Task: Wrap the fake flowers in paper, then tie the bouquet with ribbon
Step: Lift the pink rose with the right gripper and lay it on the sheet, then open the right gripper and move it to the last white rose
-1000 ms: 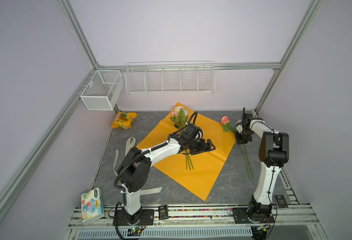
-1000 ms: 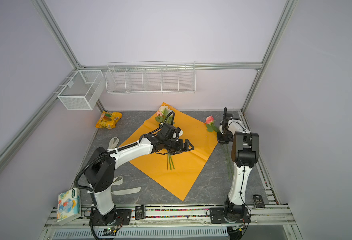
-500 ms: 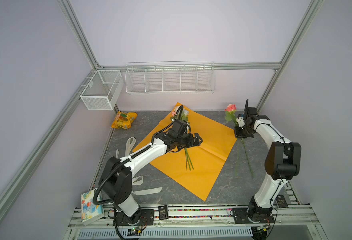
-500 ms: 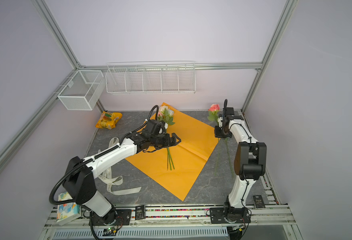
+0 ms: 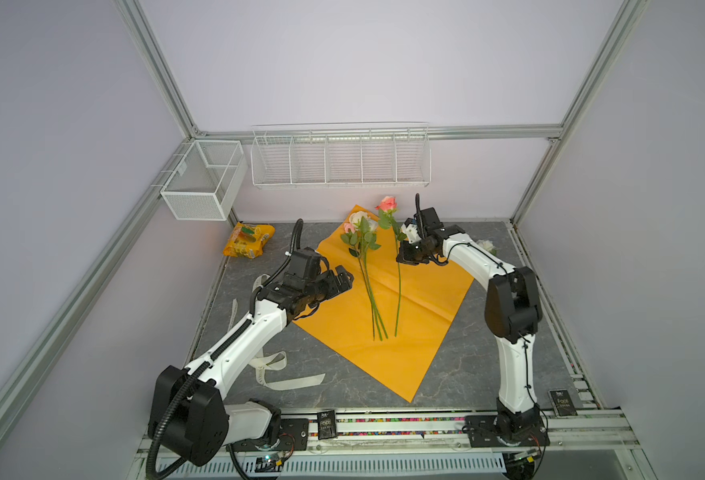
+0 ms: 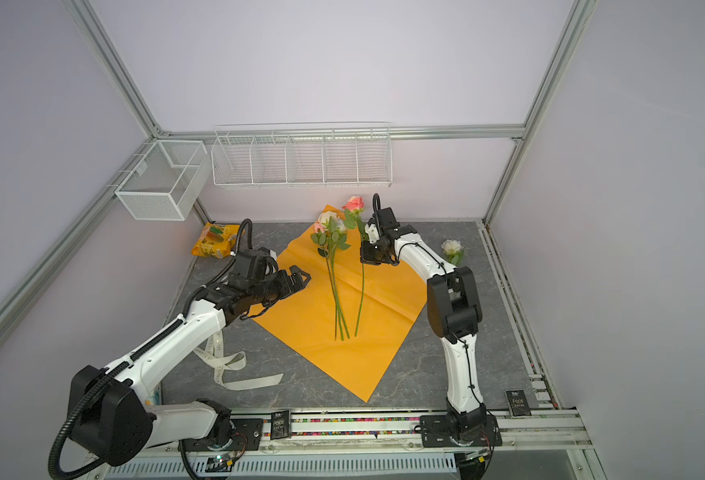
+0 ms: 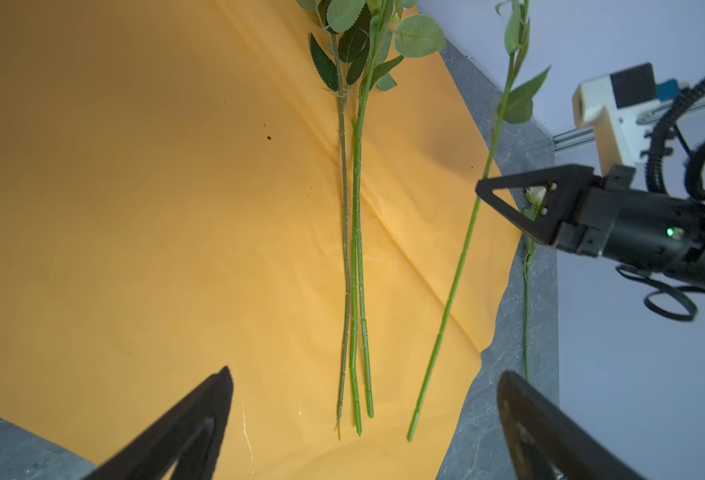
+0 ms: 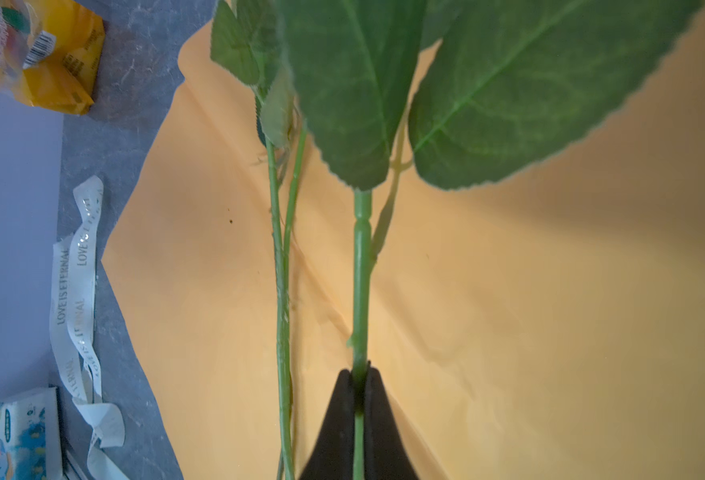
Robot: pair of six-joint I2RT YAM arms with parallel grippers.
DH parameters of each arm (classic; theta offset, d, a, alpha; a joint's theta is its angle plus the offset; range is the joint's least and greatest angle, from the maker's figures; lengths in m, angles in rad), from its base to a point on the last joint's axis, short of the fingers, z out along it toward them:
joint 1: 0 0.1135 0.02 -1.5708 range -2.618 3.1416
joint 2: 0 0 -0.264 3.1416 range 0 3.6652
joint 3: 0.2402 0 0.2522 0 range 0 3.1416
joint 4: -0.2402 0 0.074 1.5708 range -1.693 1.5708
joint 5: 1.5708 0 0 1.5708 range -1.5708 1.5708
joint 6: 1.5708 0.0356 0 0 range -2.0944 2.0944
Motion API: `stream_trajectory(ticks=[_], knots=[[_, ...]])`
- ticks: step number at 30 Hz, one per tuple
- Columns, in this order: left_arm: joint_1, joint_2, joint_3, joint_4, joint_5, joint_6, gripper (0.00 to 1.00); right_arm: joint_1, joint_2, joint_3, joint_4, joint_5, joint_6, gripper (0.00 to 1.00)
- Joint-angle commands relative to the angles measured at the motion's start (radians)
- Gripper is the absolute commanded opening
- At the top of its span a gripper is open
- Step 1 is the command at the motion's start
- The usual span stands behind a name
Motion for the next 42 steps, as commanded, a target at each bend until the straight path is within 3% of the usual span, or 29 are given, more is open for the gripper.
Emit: stream_trajectory(ticks=[1,7,14,16,20,23,28,32,35,38,42], knots=[[0.004,-0.018,-0.022,0.004,0.013,-0.022,1.00,0.025,0.081,0.108,-0.066,0.004,0.014,0.08],[0.003,0.003,-0.011,0.011,0.045,-0.017,1.00,0.048,0.258,0.320,-0.256,0.011,-0.062,0.08],[0.004,0.039,0.007,0.024,0.077,-0.018,1.00,0.050,0.276,0.327,-0.292,0.019,-0.126,0.08],[0.004,0.047,0.010,0.027,0.084,-0.019,1.00,0.049,0.292,0.353,-0.314,-0.001,-0.151,0.12],[0.004,0.057,0.011,0.053,0.110,-0.029,1.00,0.048,0.329,0.421,-0.391,0.008,-0.164,0.30],[-0.007,0.083,0.016,0.106,0.181,-0.030,1.00,0.030,0.286,0.425,-0.403,0.061,-0.163,0.34],[-0.088,0.180,0.095,0.110,0.214,-0.009,1.00,-0.057,0.109,0.304,-0.362,0.088,-0.169,0.43],[-0.180,0.300,0.188,0.114,0.244,0.004,1.00,-0.187,-0.112,0.015,-0.228,0.139,-0.180,0.47],[-0.249,0.405,0.275,0.122,0.287,0.014,1.00,-0.346,-0.219,-0.171,-0.182,0.212,-0.191,0.47],[-0.322,0.508,0.389,0.087,0.296,0.034,1.00,-0.467,-0.256,-0.296,-0.180,0.287,-0.233,0.47],[-0.397,0.635,0.538,0.031,0.299,0.058,1.00,-0.555,-0.226,-0.351,-0.203,0.303,-0.298,0.47]])
